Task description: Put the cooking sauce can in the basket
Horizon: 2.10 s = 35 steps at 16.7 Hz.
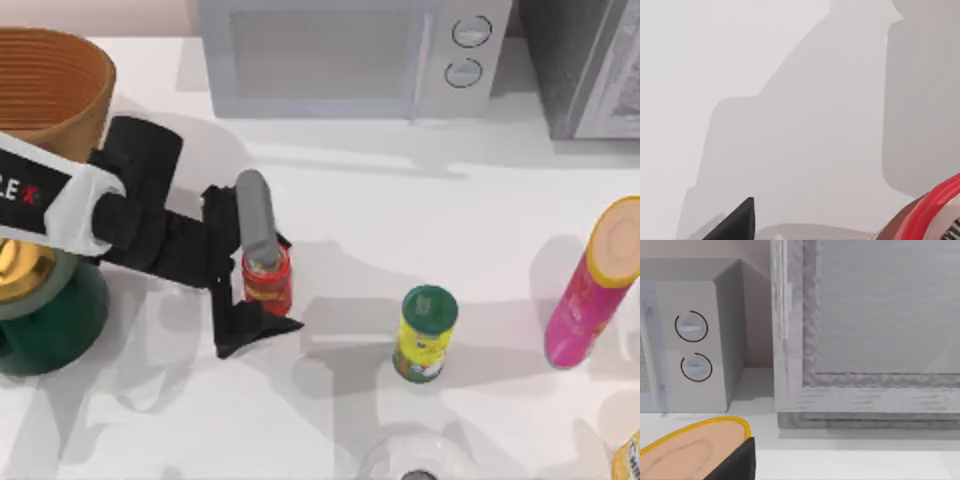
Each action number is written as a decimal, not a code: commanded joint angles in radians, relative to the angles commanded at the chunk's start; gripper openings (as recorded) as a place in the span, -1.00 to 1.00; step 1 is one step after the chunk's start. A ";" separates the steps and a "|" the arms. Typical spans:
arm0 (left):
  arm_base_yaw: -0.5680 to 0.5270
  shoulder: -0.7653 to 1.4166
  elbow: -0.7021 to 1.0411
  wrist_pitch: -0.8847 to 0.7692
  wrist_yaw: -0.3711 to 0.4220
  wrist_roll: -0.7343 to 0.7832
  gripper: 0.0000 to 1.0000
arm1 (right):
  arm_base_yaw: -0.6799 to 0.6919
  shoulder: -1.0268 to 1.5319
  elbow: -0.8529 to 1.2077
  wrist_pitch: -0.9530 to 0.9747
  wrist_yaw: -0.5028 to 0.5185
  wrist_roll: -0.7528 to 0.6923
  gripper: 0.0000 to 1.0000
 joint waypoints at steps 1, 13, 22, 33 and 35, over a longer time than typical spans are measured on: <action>0.000 0.000 0.000 0.000 0.000 0.000 1.00 | 0.000 0.000 0.000 0.000 0.000 0.000 1.00; 0.000 0.000 0.000 0.000 0.000 0.000 -0.66 | 0.000 0.000 0.000 0.000 0.000 0.000 1.00; 0.000 0.000 0.000 0.000 0.000 0.000 -1.00 | 0.000 0.000 0.000 0.000 0.000 0.000 1.00; 0.136 -0.177 0.282 -0.120 -0.199 -0.301 -1.00 | 0.000 0.000 0.000 0.000 0.000 0.000 1.00; 0.211 -0.227 0.382 -0.211 -0.309 -0.460 -1.00 | 0.000 0.000 0.000 0.000 0.000 0.000 1.00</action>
